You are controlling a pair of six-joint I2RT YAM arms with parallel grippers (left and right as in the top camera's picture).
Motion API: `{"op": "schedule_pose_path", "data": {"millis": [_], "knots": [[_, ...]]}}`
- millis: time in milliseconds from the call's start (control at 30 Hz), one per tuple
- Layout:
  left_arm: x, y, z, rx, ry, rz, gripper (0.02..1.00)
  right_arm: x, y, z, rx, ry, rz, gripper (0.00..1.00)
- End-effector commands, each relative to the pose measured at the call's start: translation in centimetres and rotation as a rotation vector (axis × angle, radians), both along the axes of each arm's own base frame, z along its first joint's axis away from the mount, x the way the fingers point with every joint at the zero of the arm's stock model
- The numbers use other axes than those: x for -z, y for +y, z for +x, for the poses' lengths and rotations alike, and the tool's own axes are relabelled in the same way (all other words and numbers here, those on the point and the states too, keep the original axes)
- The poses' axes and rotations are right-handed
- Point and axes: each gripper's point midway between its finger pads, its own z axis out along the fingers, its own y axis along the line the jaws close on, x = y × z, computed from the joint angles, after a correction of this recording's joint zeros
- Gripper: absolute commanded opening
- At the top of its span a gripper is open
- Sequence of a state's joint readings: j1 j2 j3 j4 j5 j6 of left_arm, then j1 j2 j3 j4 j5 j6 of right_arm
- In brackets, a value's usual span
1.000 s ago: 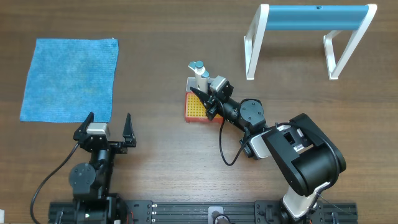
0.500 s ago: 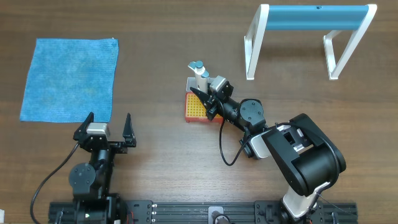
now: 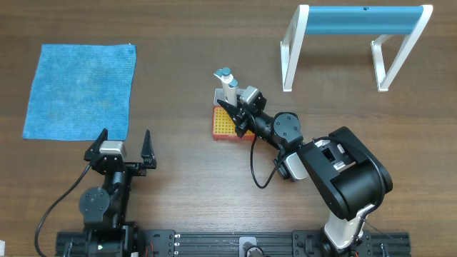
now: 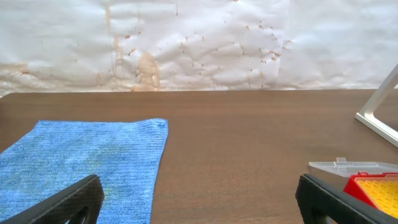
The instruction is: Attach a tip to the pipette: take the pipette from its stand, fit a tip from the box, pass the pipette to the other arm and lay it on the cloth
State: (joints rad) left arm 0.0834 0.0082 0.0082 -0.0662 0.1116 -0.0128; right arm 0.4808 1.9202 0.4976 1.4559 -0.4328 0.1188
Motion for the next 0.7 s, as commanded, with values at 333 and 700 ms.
{"op": "schedule_pose_path", "data": {"millis": [333, 700], "knots": [[0.2, 0.1, 0.0, -0.007, 0.003, 0.010, 0.996, 6.1, -0.8, -1.6, 0.007, 0.154, -0.071, 0.080], [0.2, 0.1, 0.0, -0.007, 0.003, 0.010, 0.996, 7.5, -1.3, -2.5, 0.008, 0.196, -0.098, 0.080]]}}
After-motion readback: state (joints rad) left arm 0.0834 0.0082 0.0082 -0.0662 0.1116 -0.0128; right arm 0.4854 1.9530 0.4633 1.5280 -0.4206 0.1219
